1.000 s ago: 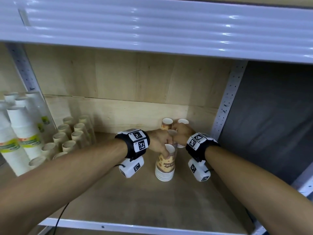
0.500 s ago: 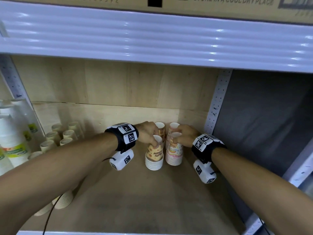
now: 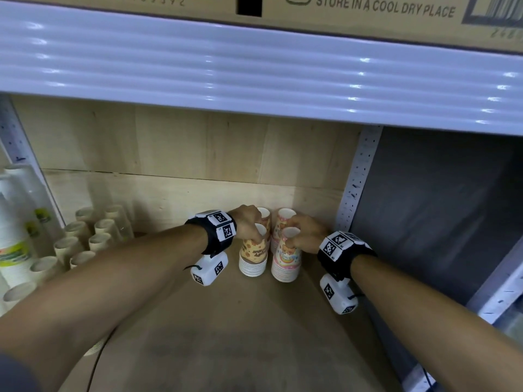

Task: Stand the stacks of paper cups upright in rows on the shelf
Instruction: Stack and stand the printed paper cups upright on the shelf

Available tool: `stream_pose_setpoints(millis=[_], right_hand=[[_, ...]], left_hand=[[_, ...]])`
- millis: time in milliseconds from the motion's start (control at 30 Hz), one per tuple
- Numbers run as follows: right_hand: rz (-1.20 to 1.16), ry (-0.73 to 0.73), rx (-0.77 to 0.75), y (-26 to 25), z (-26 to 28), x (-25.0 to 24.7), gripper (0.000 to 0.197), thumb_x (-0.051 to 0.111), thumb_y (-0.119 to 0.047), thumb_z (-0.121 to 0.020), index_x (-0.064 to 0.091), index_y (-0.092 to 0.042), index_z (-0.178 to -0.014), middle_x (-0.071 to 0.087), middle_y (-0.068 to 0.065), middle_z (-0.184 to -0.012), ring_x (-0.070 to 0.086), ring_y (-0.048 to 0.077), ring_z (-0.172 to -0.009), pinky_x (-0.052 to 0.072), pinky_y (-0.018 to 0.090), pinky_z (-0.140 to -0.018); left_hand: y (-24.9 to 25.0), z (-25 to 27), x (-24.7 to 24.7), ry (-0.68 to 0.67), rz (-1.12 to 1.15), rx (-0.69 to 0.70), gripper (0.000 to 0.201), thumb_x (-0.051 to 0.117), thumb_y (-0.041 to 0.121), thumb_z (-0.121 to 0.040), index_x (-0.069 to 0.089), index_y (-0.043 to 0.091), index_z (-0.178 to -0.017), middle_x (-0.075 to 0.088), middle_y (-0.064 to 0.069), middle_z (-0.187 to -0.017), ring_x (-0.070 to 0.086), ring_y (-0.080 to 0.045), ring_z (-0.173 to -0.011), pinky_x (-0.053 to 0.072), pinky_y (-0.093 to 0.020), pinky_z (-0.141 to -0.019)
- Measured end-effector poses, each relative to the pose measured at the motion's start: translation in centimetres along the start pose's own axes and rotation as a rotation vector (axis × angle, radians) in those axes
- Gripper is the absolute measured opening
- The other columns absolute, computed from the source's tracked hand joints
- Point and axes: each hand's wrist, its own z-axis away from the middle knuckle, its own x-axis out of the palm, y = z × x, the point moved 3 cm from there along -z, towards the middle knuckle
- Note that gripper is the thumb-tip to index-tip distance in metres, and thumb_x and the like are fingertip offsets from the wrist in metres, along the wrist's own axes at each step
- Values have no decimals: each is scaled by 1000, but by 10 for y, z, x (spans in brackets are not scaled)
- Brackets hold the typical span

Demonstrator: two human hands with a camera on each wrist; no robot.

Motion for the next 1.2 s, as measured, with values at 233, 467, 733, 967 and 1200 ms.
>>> stream_pose_setpoints(millis=[233,467,733,967,1200], right_hand=[[11,1,-100,-3,-3,8,30,72,-2,-75,63,-2,-104,64,8,-105,61,18,-96,52,25,-77],[-10,-26,-137,0,-9,11,27,66,6,-80,62,5,-107,63,19,-110,55,14,-87,42,-1,-63],[3,45,-92,-2,-11,11,25,73,-12,-78,64,-8,-101,65,5,-104,64,22,-98,55,23,-73],[41,57,-141,-8,-7,4,27,70,-6,-78,62,-5,-105,64,8,-105,62,22,-97,55,34,-85],[24,56,-143,-8,-8,3,29,70,-7,-79,62,-4,-107,65,10,-106,62,25,-99,54,36,-87]], left_hand=[[0,-10,10,-35,28,50,41,73,28,-80,59,22,-118,57,-3,-126,56,-20,-101,44,-26,-74],[0,-13,13,-26,68,46,43,70,35,-81,60,26,-122,55,4,-118,54,-18,-98,44,-25,-72],[4,-7,6,20,82,46,46,76,36,-76,66,18,-118,62,-3,-116,61,-21,-102,55,-31,-79],[13,-4,4,39,69,69,41,76,31,-79,67,14,-115,61,-4,-115,60,-22,-103,52,-30,-78],[12,-4,4,24,66,69,42,76,29,-80,68,14,-119,61,-5,-121,60,-23,-107,51,-29,-80]])
